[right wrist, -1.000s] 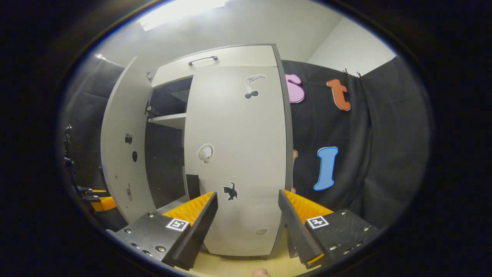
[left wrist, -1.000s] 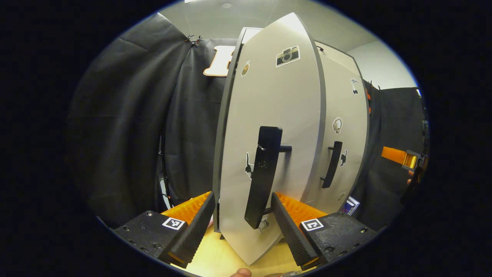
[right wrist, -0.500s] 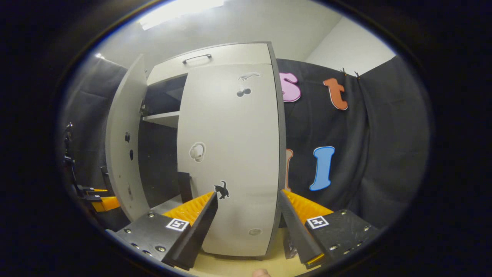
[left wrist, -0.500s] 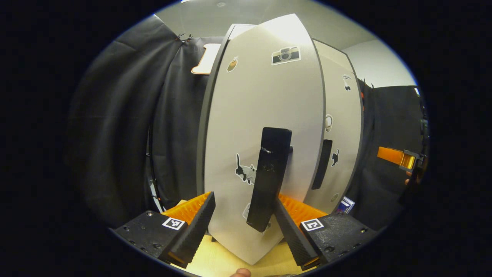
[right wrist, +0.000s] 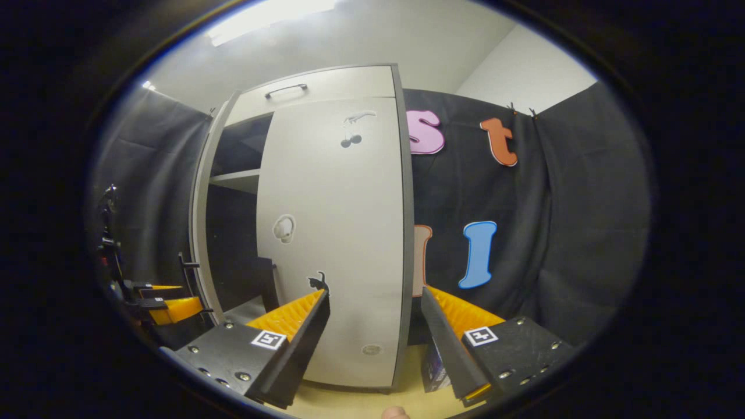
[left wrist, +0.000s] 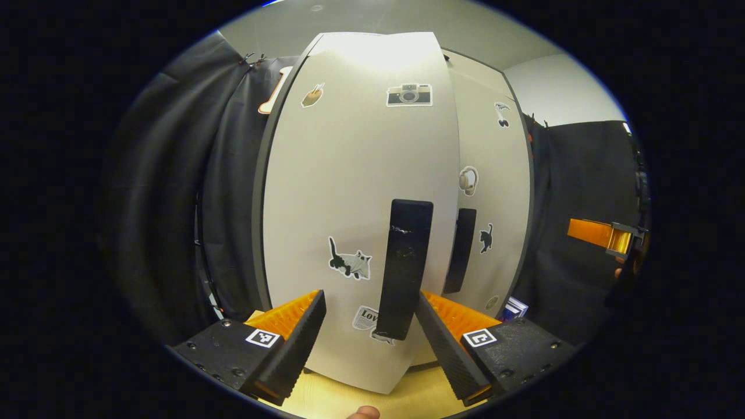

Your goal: Grasp the bottle in the cabinet with the left hand and place it on the coaster, then close the right door with the right hand and the left door with the left hand.

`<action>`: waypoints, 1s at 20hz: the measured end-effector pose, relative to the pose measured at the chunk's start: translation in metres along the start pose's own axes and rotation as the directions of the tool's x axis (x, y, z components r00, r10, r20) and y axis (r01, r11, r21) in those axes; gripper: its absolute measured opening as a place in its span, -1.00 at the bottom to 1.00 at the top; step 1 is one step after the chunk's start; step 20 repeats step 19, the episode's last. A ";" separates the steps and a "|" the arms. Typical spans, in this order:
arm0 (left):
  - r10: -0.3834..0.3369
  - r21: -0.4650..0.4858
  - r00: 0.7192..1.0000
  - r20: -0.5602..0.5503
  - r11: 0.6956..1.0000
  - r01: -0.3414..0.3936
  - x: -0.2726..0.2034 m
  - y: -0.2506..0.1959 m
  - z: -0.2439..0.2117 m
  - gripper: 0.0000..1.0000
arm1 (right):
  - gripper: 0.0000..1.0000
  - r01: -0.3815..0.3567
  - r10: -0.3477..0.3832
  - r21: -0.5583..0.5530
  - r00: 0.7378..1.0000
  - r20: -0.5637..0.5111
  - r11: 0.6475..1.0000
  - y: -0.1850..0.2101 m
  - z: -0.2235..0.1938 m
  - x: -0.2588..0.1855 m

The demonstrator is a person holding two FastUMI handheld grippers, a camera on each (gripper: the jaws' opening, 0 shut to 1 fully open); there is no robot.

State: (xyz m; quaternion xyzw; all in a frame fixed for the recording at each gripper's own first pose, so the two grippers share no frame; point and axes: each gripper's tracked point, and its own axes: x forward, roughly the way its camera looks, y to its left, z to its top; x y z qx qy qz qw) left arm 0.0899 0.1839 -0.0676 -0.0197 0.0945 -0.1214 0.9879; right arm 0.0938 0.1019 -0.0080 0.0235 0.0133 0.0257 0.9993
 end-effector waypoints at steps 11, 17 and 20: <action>0.002 -0.007 1.000 -0.005 1.000 -0.002 -0.006 -0.017 0.000 0.96 | 0.92 -0.042 0.042 -0.009 0.999 -0.017 0.999 0.003 -0.006 -0.008; 0.009 -0.004 1.000 0.015 1.000 -0.009 -0.017 -0.053 0.029 0.95 | 0.92 -0.043 0.043 -0.031 0.999 -0.019 0.999 -0.001 -0.002 -0.016; 0.008 0.024 0.999 0.047 1.000 -0.009 -0.018 -0.074 0.056 0.96 | 0.92 -0.033 0.033 -0.012 0.999 -0.008 0.999 -0.011 0.008 -0.019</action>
